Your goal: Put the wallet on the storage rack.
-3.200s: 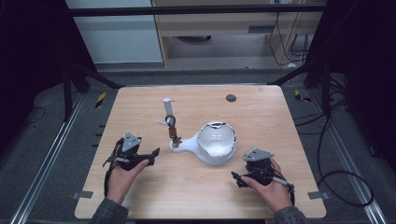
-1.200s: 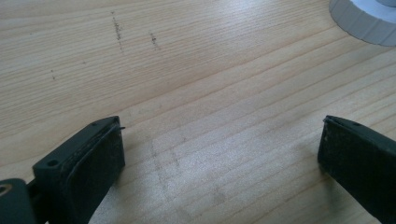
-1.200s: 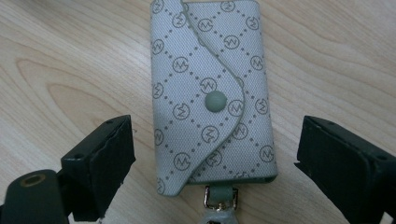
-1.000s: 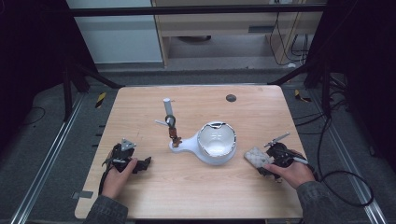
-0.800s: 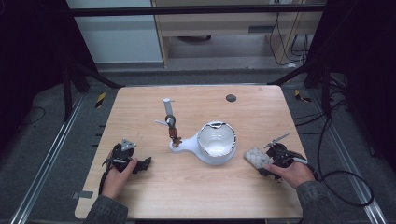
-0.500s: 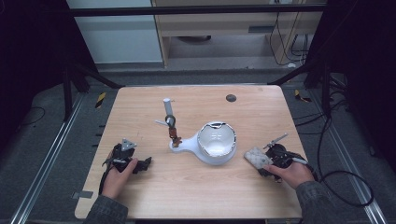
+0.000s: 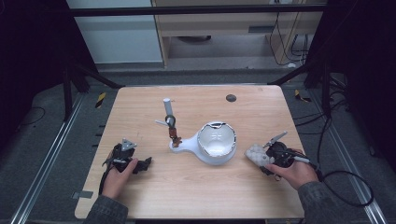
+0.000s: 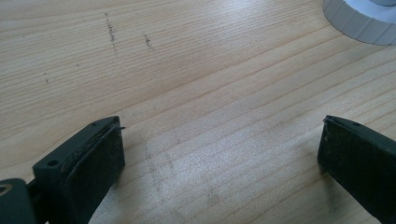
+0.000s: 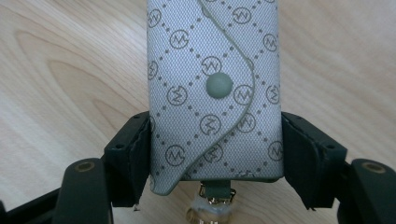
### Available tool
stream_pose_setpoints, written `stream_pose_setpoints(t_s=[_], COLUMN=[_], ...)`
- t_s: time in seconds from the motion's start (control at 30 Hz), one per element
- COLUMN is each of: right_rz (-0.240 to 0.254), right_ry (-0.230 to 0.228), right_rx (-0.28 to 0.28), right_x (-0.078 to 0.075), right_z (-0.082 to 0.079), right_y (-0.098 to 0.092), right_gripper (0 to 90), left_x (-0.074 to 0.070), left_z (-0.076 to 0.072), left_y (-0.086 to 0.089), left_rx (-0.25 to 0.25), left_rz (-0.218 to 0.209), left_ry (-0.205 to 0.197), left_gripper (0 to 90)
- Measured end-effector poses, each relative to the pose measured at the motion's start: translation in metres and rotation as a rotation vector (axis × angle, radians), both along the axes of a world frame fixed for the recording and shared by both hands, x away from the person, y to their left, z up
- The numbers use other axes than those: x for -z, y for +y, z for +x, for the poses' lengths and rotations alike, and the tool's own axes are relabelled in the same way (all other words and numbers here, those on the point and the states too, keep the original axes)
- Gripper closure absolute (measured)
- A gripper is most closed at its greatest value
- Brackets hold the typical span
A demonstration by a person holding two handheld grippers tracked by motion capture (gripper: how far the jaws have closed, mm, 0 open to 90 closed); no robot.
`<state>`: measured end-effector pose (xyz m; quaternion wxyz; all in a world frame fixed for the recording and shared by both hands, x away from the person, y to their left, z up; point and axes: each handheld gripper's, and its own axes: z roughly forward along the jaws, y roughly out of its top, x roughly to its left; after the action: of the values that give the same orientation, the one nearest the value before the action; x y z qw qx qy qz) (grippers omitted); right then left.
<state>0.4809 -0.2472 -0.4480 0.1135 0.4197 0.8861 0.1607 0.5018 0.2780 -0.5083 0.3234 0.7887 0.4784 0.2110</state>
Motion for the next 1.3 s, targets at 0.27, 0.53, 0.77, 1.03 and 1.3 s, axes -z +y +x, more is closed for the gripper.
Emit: stream_pose_setpoints(t_s=[0.27,0.53,0.77,1.03,1.3], right_rz=[-0.041,-0.067,-0.086,-0.117,-0.155], right_ry=[-0.063,-0.117,-0.135,-0.151,-0.146], right_rx=[-0.050,-0.100,-0.149,-0.210,-0.257], right_x=[-0.040,-0.072,-0.090,-0.107,-0.115], right_z=[-0.004,-0.005,-0.007,-0.007,-0.005], right_y=[0.008,0.020,0.035,0.058,0.078], right_gripper=[30.8,30.9,30.9,31.0,31.0], left_x=[0.000,0.000,0.000,0.000,0.000], left_z=[0.000,0.000,0.000,0.000,0.000], left_y=[0.000,0.000,0.000,0.000,0.000], left_rx=[-0.002,-0.003,-0.003,-0.002,-0.005], left_rz=[0.000,0.000,-0.002,0.000,-0.004], left_ry=[0.000,0.000,-0.001,-0.002,-0.001], left_gripper=[0.0,0.0,0.0,0.0,0.0])
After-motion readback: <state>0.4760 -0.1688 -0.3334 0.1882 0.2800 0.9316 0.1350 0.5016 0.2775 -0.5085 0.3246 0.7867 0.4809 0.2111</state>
